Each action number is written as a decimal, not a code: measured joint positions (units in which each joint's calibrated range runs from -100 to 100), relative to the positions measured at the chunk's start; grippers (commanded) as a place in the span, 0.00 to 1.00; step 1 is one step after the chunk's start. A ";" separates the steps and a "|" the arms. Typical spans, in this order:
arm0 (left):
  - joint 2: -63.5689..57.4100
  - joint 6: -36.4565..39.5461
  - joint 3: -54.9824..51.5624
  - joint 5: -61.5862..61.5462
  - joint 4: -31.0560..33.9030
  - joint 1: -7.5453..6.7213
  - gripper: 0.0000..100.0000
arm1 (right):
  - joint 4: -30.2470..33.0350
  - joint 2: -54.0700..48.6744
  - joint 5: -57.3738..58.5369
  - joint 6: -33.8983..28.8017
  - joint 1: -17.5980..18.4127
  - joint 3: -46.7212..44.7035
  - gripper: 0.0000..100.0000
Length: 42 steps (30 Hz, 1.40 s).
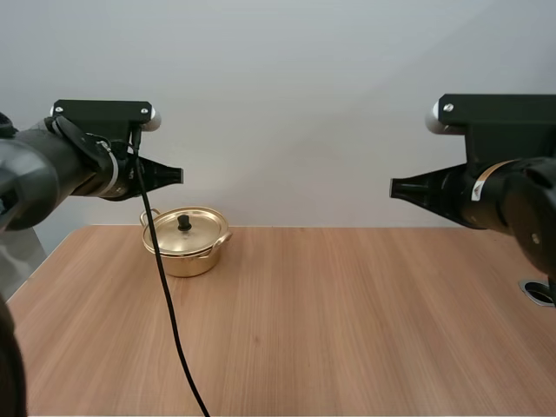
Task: Open the pot, put the car inside, and close it
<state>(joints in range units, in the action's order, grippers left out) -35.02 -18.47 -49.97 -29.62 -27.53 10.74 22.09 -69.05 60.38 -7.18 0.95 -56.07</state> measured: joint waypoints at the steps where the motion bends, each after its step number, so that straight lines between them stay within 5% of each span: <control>1: -1.47 0.12 -1.00 1.39 0.34 -0.18 0.00 | 0.00 0.58 -1.31 -0.57 0.00 -1.44 0.00; 5: -8.73 0.12 -5.18 1.00 0.34 -1.75 0.00 | 0.00 2.85 -8.51 -0.67 0.00 -7.08 0.00; 8: -14.26 0.12 -8.44 1.60 0.34 -4.28 0.00 | 0.13 4.90 -15.64 -1.72 0.00 -11.74 0.00; 11: -15.45 0.12 -9.10 2.17 0.34 -4.86 0.00 | 0.13 5.79 -18.29 -1.82 0.00 -13.38 0.00; 15: -27.83 0.12 -16.32 3.06 0.34 -9.96 0.00 | 0.13 9.99 -29.82 -1.88 0.00 -19.45 0.00; 22: -41.63 0.12 -26.27 4.30 0.63 -10.19 0.00 | 0.13 21.99 -54.06 -1.88 0.00 -28.10 0.00; 29: -54.48 1.93 -38.97 15.23 1.69 -10.19 0.00 | -2.54 28.08 -61.24 -1.88 0.00 -32.39 0.00; 35: -64.35 8.70 -49.17 27.61 1.57 -10.29 0.00 | -1.26 20.91 -68.10 -1.49 -0.11 -40.76 0.00; 42: -64.98 8.45 -50.03 21.88 11.97 -10.29 0.00 | 3.96 7.77 -70.50 -2.96 -2.53 -43.93 0.00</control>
<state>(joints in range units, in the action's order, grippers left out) -100.00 -10.02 -100.00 -7.73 -15.56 0.44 26.05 -61.27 -10.12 -10.14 -1.58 -100.00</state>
